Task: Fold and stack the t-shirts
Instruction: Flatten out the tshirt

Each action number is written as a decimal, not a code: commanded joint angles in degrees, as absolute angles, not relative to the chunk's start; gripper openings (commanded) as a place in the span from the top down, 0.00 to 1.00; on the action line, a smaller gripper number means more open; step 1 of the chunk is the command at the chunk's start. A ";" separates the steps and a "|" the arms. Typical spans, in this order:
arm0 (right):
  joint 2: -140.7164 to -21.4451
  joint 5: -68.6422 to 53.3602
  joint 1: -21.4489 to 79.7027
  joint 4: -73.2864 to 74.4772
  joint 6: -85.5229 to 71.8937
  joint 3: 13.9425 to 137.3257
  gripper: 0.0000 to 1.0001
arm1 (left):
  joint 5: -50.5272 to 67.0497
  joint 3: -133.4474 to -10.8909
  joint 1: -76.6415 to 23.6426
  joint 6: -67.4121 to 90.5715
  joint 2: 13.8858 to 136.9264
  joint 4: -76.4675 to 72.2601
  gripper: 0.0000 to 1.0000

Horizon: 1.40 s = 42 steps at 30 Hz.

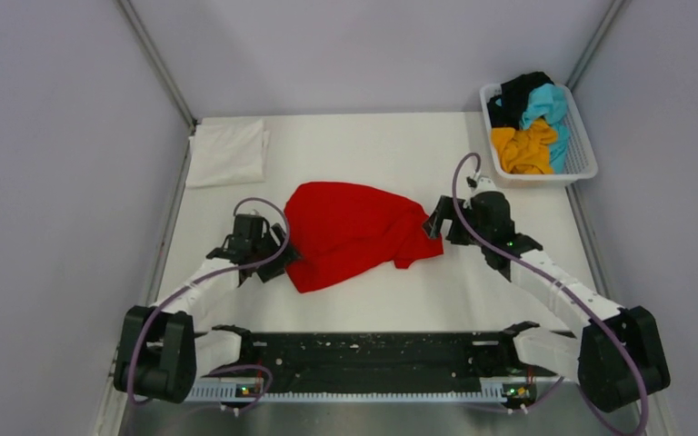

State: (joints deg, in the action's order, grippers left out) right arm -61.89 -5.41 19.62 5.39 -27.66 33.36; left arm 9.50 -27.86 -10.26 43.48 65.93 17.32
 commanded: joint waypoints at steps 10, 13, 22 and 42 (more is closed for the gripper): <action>-71.36 -9.08 23.06 -6.09 -24.45 33.78 0.44 | 11.59 -29.63 -12.77 43.99 77.76 6.82 1.00; -70.99 -8.66 23.07 -4.98 -24.05 35.12 0.83 | 11.42 -32.65 -12.88 43.45 74.85 7.80 1.00; -59.62 -4.41 23.19 4.72 -21.19 47.79 1.00 | -1.12 -47.44 -13.01 39.41 51.49 18.96 1.00; -50.94 -8.29 23.18 15.85 -15.82 77.76 1.00 | -9.26 -78.87 -12.93 28.93 45.11 21.26 1.00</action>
